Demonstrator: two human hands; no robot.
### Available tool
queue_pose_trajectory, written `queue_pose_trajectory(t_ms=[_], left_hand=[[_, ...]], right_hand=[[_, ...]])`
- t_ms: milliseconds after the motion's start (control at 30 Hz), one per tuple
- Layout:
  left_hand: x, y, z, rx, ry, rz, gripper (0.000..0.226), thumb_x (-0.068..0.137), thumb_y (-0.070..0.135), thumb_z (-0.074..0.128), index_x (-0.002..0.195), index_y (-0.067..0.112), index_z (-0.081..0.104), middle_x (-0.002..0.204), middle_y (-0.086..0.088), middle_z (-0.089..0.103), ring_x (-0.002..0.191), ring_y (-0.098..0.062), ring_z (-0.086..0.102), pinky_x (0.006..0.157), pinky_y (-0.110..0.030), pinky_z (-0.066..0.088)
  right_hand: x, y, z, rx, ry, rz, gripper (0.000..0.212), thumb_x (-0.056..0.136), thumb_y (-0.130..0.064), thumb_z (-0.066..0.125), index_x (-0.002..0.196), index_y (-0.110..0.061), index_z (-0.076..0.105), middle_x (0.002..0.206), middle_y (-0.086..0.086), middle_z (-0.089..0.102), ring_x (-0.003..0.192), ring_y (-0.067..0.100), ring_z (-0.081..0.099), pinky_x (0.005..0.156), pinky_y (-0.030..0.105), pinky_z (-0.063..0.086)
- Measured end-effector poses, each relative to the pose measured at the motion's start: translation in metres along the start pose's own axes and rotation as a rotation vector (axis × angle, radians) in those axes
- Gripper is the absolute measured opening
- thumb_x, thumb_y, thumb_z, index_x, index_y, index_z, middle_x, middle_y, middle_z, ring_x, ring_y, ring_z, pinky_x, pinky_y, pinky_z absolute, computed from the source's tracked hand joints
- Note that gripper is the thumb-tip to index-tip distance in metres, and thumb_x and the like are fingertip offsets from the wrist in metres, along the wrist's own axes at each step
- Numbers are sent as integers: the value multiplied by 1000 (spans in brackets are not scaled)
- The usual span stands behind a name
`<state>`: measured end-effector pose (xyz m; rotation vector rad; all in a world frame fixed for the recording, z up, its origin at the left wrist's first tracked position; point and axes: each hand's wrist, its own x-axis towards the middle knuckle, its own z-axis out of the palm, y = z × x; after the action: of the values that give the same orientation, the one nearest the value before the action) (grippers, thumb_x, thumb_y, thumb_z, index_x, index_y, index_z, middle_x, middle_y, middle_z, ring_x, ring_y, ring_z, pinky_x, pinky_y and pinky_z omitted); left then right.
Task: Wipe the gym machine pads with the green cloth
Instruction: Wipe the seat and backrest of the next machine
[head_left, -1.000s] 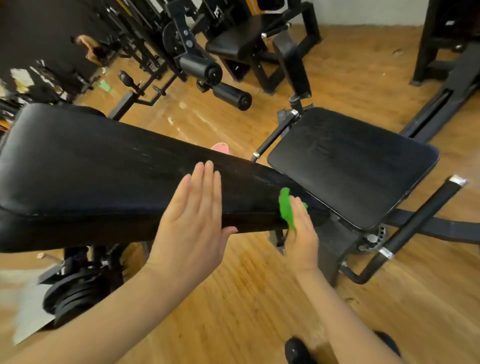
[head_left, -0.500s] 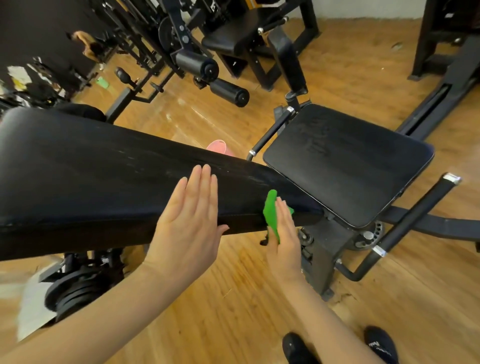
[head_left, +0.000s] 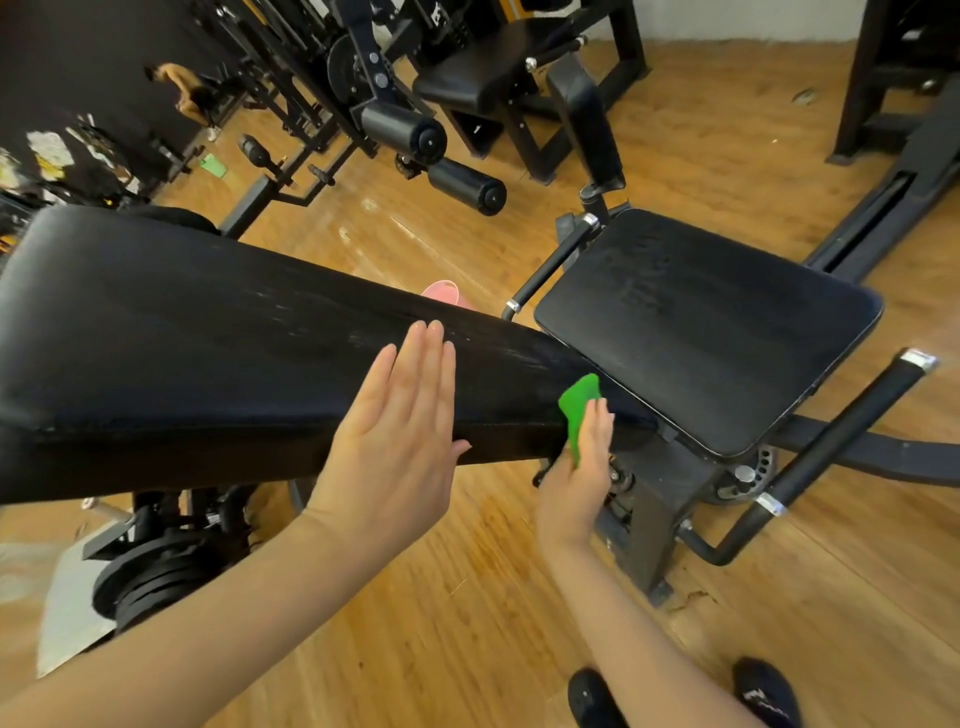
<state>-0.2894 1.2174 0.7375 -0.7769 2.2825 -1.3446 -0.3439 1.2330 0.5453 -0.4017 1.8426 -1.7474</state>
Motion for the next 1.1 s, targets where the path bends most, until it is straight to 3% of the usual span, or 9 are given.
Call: queue_pose_trajectory(t_ms=[100, 267, 433, 533, 600, 767, 867, 933, 1100], left_hand=[[-1, 1, 1, -1, 16, 1, 77, 96, 44, 4, 139, -15, -23, 153, -28, 1, 147, -37, 7, 114, -49, -15], [-1, 2, 2, -2, 23, 15, 76, 97, 43, 4, 139, -15, -22, 154, -28, 3, 145, -37, 0, 115, -49, -14], [-2, 0, 3, 5, 32, 31, 77, 98, 43, 6, 139, -17, -19, 154, -28, 5, 146, -38, 5, 116, -50, -11], [-1, 0, 5, 0, 49, 33, 77, 98, 43, 7, 140, -16, -19, 152, -29, -2, 143, -37, -3, 116, -49, -10], [-1, 0, 5, -8, 55, 36, 76, 98, 43, 6, 140, -15, -20, 151, -29, -4, 142, -38, -6, 116, -49, -9], [-3, -1, 5, 15, 59, 45, 76, 98, 42, 4, 138, -18, -21, 156, -29, 9, 147, -38, 5, 116, -48, -9], [-4, 0, 6, 15, 80, 41, 76, 98, 42, 5, 139, -18, -19, 156, -29, 11, 147, -38, 7, 116, -49, -10], [-5, 0, 6, 15, 70, 36, 76, 98, 42, 5, 139, -18, -19, 156, -29, 11, 147, -38, 7, 116, -49, -10], [-3, -1, 3, 16, 47, 32, 77, 98, 42, 5, 138, -19, -20, 156, -30, 8, 144, -39, -4, 115, -50, -12]], right_hand=[[-16, 0, 0, -19, -70, -74, 75, 88, 18, 40, 142, -23, 10, 152, -10, 11, 142, 3, 3, 109, 5, 4], [3, 26, -12, -195, -158, -138, 90, 83, 20, 47, 141, -29, -1, 153, -11, 0, 141, 6, 2, 102, -3, 0], [25, 59, -27, -244, -2, 255, 68, 89, 17, 36, 148, -10, 16, 155, 5, 15, 142, 15, 12, 113, 22, 9], [-6, 37, -5, -68, -18, 279, 63, 92, 11, 38, 148, -6, 16, 152, 0, 21, 131, 0, 13, 97, -5, 8], [-29, 18, 8, 44, -15, 254, 63, 92, 12, 39, 147, -6, 15, 148, -6, 17, 131, -1, 12, 94, -9, 10], [-39, 21, -6, 48, -110, 118, 62, 91, 14, 38, 145, -10, 20, 148, -10, 17, 136, 1, 13, 103, -1, 11], [-7, 42, -30, -13, 82, 234, 57, 92, 13, 36, 144, -9, 27, 151, 1, 25, 139, 12, 21, 107, 15, 13], [21, 57, -39, -71, 140, 349, 55, 94, 10, 34, 146, -7, 26, 153, 4, 25, 140, 17, 23, 104, 15, 13], [36, 49, -18, -134, 12, 274, 53, 94, 8, 36, 145, -5, 25, 152, 7, 26, 140, 20, 24, 107, 20, 14]])
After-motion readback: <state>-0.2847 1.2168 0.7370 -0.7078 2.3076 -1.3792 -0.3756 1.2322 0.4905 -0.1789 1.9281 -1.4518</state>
